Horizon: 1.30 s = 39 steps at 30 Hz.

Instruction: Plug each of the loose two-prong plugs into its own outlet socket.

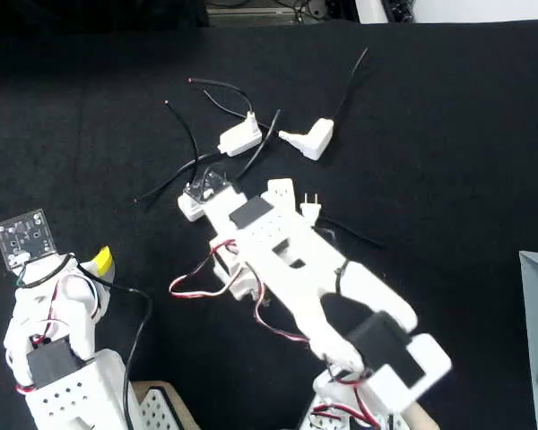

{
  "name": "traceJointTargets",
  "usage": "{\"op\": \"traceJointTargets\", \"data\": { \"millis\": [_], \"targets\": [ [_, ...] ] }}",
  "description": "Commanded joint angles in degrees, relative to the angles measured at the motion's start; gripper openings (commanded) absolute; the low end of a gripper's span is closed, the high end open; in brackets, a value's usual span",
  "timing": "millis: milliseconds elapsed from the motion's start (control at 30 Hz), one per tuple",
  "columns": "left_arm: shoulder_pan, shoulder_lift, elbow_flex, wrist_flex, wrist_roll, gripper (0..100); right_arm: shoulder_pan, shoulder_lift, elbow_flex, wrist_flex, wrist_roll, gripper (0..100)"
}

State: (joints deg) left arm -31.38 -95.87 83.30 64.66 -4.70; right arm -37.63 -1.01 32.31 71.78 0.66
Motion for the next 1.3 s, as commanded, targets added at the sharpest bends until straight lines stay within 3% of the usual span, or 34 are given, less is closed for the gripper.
{"op": "traceJointTargets", "data": {
  "millis": [0, 200, 500, 833, 1033, 1267],
  "targets": [
    [-0.2, -0.4, -0.3, -0.6, 0.3, 30, 1.0, 2.2, -2.9, 0.4, 1.0, 13.0],
    [-0.2, -0.4, -0.3, -0.6, 0.3, 30, 1.1, 3.5, -3.3, 0.1, 1.2, 4.4],
    [-0.2, -0.4, -0.3, -0.6, 0.3, 30, 1.1, 2.4, -4.9, 0.2, 1.3, 1.1],
    [0.1, -0.4, -1.3, -1.4, 0.5, 30, 1.0, -20.9, -5.1, 7.4, 1.2, 1.1],
    [9.2, -0.4, -2.2, -6.2, 0.7, 30, 0.6, -34.7, -3.3, 7.1, 0.7, 1.1],
    [17.9, -0.4, -4.4, -10.3, 6.7, 30, -10.1, -47.5, -1.2, 7.0, -4.4, 1.1]
  ]
}}
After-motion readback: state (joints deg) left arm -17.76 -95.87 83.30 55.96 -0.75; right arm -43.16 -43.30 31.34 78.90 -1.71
